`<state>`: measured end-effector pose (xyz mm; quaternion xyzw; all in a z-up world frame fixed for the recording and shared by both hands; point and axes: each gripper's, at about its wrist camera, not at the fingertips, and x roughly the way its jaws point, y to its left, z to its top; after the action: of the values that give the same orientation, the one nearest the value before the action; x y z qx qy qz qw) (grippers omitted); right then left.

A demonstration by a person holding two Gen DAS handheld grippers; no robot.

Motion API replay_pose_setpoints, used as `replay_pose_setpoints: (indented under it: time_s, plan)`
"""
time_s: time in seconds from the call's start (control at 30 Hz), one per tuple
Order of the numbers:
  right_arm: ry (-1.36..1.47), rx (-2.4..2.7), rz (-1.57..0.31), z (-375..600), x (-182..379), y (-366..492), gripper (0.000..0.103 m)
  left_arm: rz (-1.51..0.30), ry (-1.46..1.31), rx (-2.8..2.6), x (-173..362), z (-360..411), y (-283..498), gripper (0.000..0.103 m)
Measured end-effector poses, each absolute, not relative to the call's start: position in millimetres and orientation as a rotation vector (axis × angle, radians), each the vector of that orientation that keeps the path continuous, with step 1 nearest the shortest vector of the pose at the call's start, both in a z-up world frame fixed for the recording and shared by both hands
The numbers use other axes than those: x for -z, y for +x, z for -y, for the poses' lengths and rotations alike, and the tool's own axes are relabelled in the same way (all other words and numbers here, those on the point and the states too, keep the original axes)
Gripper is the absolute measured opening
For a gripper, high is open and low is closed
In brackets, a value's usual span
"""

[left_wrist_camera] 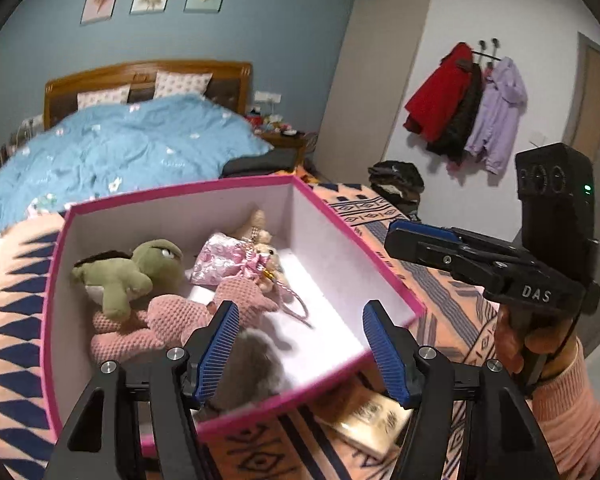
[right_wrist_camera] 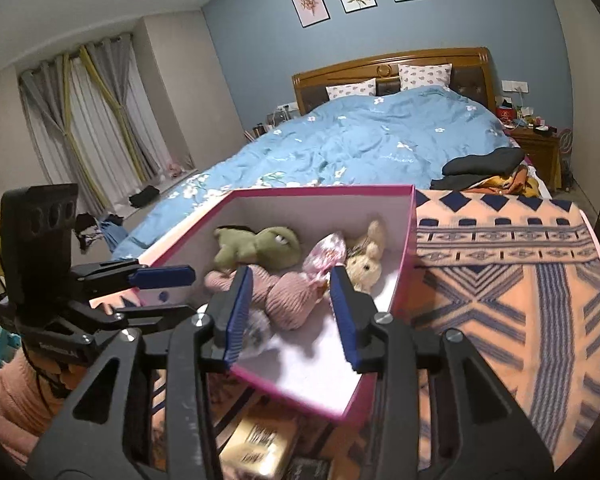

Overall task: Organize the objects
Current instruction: 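Move both grippers down to the cream tissue pack on the bedspread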

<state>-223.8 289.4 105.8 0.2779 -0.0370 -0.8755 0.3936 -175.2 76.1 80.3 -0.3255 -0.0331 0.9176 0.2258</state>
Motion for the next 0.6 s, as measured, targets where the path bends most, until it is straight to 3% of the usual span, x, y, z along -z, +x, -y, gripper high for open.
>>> replay_pose_setpoints:
  time_s: [0.3, 0.6]
  plan:
    - [0.730, 2.183, 0.123, -312.8, -91.5, -165.7, 0.043, 0.010, -0.864, -2.473, -69.5, -88.5, -119.2, 0.066]
    - [0.897, 2.164, 0.152, -319.5, -38.8, -132.7, 0.044, 0.017, -1.010, -2.373, -24.4, -105.8, -106.0, 0.066]
